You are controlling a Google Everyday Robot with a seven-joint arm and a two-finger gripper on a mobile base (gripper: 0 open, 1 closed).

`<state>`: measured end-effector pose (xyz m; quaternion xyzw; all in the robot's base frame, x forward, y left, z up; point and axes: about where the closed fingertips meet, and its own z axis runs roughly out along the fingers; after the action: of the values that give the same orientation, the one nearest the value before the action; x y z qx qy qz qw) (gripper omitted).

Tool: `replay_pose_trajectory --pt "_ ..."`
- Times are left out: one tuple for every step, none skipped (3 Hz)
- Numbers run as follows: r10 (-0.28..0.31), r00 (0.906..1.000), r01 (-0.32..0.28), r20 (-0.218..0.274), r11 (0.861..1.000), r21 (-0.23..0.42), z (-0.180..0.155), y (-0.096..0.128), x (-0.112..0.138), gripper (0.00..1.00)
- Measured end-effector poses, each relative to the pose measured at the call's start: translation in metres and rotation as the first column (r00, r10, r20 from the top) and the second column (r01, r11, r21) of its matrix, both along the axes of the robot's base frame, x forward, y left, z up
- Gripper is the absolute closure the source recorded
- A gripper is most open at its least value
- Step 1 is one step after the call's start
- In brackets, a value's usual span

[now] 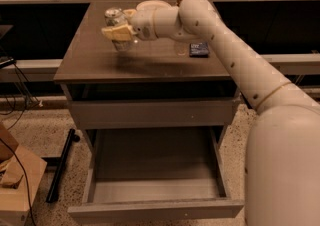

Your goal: Place 7up can into middle drawer

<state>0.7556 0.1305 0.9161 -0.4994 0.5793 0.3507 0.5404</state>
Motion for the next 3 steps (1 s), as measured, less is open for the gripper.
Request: replay_pose_trajectory --pt "-0.051 0.9983 0.049 0.030 0.998 0.040 0.029 -0.032 -0.044 1.00" --pt "-0.063 0.9977 0.061 0.023 0.995 0.083 0.040 -0.053 -0.108 1.00" --pt "-0.015 0.9993 0.018 -0.034 0.995 0.096 0.013 -0.065 -0.173 1.00"
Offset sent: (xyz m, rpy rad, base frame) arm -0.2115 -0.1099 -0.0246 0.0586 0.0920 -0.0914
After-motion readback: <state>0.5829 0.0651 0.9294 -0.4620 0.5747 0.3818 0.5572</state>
